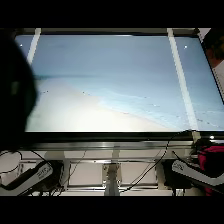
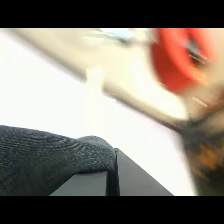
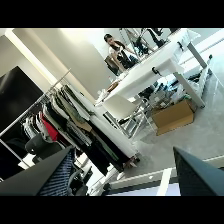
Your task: Fold the clothes and pants, and hang the long-sleeved shirts on hangers.
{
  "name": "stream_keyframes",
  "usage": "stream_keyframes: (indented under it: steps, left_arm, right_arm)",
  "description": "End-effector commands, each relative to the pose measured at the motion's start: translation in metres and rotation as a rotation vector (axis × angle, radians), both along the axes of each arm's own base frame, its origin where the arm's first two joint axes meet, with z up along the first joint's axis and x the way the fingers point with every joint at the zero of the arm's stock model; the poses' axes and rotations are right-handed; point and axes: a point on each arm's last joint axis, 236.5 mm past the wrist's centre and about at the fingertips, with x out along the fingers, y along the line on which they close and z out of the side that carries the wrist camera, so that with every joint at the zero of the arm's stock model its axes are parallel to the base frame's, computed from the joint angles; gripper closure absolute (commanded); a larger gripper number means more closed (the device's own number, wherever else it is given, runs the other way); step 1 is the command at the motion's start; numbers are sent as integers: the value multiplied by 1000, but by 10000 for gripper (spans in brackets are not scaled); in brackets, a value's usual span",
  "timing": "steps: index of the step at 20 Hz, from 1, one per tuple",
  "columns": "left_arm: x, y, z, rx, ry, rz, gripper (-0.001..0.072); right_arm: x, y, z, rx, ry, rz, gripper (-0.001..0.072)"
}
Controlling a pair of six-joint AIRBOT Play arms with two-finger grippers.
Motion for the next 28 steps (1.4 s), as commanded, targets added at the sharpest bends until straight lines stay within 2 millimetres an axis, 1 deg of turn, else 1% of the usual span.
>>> stream_keyframes:
  steps: [1, 2, 3, 4, 5, 7, 8, 9, 10, 11, 12, 13, 14, 15, 16, 18, 19, 20, 21, 22, 24, 25, 26, 27, 28]
  left_arm:
    - [-47, -130, 90, 17, -241, -212, 697]
    - [-52, -151, 95, 54, -259, -226, 697]
    - [-53, -167, 93, 96, -259, -235, 697]
    - [-53, -182, 85, 123, -247, -249, 697]
    - [-52, -199, 72, 158, -230, -277, 697]
    - [-48, -231, 39, 217, -171, -342, 695]
    - [-44, -250, 19, 232, -134, -383, 693]
    - [-40, -268, -1, 245, -96, -420, 691]
    - [-37, -287, -26, 263, -50, -460, 675]
    - [-36, -304, -52, 288, 4, -500, 562]
    - [-34, -314, -76, 313, 56, -532, 362]
    - [-33, -320, -102, 343, 115, -560, 203]
    - [-32, -323, -124, 378, 163, -585, 203]
    - [-28, -318, -141, 432, 187, -591, 204]
    - [-23, -309, -155, 487, 208, -577, 205]
    - [-8, -283, -172, 617, 228, -512, 215]
    - [-3, -272, -177, 671, 231, -481, 238]
    - [1, -263, -180, 713, 232, -457, 344]
    - [3, -256, -183, 746, 237, -441, 519]
    - [3, -252, -186, 764, 245, -436, 698]
    - [7, -244, -189, 805, 249, -412, 691]
    - [11, -237, -190, 835, 248, -391, 691]
    - [15, -230, -191, 865, 246, -368, 691]
    - [18, -223, -193, 890, 247, -352, 692]
    - [19, -221, -199, 912, 244, -373, 693]
  right_arm:
    - [-1, -1, 6, 22, -18, -3, 26]
    - [-1, -1, 6, 22, -19, -4, 26]
    - [-1, -2, 7, 24, -22, -7, 26]
    - [-1, -2, 7, 22, -22, -8, 26]
    - [0, -3, 6, 19, -20, -11, 26]
    - [0, -4, 6, 16, -18, -15, 26]
    - [0, -3, 5, 14, -18, -15, 26]
    - [0, -4, 5, 11, -16, -17, 26]
    - [1, -6, 3, 5, -12, -26, 26]
    - [2, -6, 3, 5, -13, -28, 26]
    - [2, -7, 2, -2, -8, -33, 26]
    - [3, -7, -1, -13, 1, -38, 26]
    - [4, -9, -2, -21, 4, -45, 26]
    - [5, -11, -4, -29, 9, -55, 27]
    - [6, -13, -6, -38, 15, -64, 27]
    - [9, -18, -15, -75, 44, -93, 34]
    - [10, -22, -25, -109, 76, -110, 196]
    - [12, -28, -36, -152, 110, -139, 476]
    - [15, -37, -46, -211, 134, -176, 689]
    - [19, -44, -56, -258, 155, -198, 691]
    - [29, -56, -86, -309, 241, -205, 693]
    - [36, -55, -107, -307, 303, -164, 695]
    - [42, -53, -132, -304, 374, -113, 695]
    - [49, -47, -159, -284, 436, -37, 696]
    - [55, -37, -185, -255, 478, 52, 697]
